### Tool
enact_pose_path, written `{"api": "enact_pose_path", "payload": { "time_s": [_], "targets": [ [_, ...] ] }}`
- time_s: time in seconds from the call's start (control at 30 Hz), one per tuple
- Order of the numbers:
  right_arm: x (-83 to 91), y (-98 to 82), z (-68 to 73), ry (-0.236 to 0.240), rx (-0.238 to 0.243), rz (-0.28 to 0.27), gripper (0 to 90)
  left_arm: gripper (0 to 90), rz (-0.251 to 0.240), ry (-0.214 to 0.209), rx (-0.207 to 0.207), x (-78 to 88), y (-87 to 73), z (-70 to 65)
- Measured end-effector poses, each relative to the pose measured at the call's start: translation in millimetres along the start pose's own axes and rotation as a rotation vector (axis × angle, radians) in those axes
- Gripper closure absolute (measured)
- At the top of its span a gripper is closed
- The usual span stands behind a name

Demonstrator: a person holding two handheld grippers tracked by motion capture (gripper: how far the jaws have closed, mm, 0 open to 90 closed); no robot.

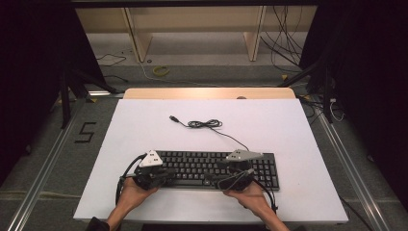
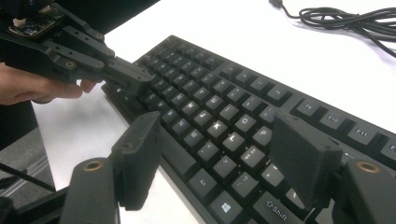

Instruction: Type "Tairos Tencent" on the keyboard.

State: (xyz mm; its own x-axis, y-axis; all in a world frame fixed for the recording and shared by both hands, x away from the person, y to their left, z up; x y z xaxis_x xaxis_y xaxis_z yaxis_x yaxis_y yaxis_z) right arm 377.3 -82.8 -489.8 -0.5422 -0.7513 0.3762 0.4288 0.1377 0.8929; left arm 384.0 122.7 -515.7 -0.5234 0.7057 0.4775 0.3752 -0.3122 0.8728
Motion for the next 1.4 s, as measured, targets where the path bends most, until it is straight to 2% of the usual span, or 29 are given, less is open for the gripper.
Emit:
{"api": "enact_pose_path", "payload": {
  "time_s": [0.23,0.5,0.53,0.6,0.63,0.77,1.27,1.4],
  "targets": [
    [2.1,-1.5,0.3,0.004,0.001,0.002,34.7,89.5,0.062,0.026,-0.016,-5.6,-6.4,1.9],
    [2.9,-0.5,1.4,0.014,0.001,0.004,34.8,89.4,0.071,0.045,-0.012,-6.1,-10.3,2.5],
    [2.8,0.3,1.4,0.016,0.002,-0.001,34.8,89.2,0.066,0.046,-0.010,-5.4,-9.9,2.4],
    [3.1,1.1,1.2,0.016,-0.001,-0.001,34.8,74.8,0.041,0.045,0.042,-3.7,-7.0,3.9],
    [3.1,1.1,1.1,0.019,-0.002,-0.001,34.8,71.2,0.021,0.033,0.064,-2.3,-5.0,4.8],
    [2.2,0.0,1.5,0.028,-0.014,0.001,34.8,64.8,-0.035,0.032,0.103,1.4,2.1,7.6],
    [4.2,-1.6,-0.2,0.023,-0.012,0.003,34.7,45.6,-0.088,0.040,0.157,0.4,11.7,14.2],
    [4.3,-2.2,-0.1,0.021,-0.014,0.004,34.5,39.1,-0.099,0.056,0.159,-0.1,13.5,16.7]
  ]
}}
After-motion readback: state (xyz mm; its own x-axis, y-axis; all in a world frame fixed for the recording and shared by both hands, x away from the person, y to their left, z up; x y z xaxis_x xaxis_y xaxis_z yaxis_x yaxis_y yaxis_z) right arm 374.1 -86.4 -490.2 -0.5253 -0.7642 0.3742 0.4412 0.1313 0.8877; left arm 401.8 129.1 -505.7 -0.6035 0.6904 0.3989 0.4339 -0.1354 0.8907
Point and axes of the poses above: each handheld gripper's, and its own axes: x roughly backward along the jaws, y roughly out of its top, z roughly to its left, the point moved 7 cm from there along -x, roughly forward along the jaws, and after that the axes turned 11 degrees about -z, right-handed, at the moved point
